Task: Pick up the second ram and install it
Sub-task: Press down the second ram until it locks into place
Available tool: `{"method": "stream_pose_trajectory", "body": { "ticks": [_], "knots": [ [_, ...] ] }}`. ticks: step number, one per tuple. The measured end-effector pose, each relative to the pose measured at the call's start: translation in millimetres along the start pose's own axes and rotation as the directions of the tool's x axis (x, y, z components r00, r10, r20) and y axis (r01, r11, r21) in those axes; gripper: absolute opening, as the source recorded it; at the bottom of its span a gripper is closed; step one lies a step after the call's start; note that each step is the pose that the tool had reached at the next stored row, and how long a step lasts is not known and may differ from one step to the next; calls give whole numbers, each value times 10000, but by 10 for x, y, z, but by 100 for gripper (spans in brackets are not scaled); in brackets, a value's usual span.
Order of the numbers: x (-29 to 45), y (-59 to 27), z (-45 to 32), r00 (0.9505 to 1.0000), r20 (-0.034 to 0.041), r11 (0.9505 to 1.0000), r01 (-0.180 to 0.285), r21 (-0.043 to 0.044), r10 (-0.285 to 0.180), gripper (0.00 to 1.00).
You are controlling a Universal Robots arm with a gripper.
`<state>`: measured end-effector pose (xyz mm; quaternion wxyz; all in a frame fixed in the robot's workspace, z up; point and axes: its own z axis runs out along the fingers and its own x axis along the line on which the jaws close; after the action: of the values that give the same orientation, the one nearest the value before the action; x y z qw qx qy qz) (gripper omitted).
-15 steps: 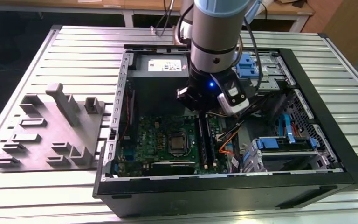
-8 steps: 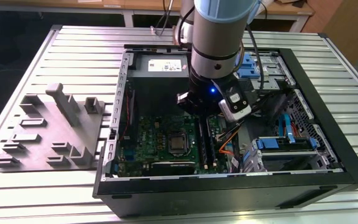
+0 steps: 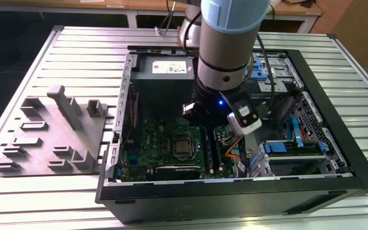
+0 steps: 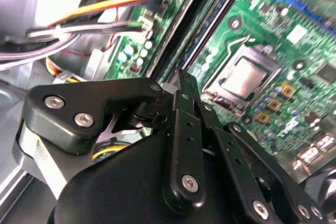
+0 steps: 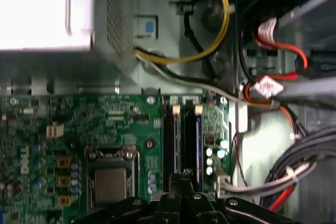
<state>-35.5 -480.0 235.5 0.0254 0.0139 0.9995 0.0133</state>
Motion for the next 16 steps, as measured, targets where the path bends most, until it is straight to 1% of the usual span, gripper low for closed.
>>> {"method": "stream_pose_trajectory", "body": {
  "ticks": [2, 3, 8, 16],
  "knots": [
    [-2, -61, -2, 10000, 0, 10000, 1, 0, -1, 10],
    [-3, -116, -2, 10000, 1, 10000, 0, -1, 0, 10],
    [-7, -253, -6, 10000, 0, 10000, 0, -1, 0, 10],
    [-12, -417, -10, 10000, 0, 10000, 0, -1, 0, 10]
  ]
}}
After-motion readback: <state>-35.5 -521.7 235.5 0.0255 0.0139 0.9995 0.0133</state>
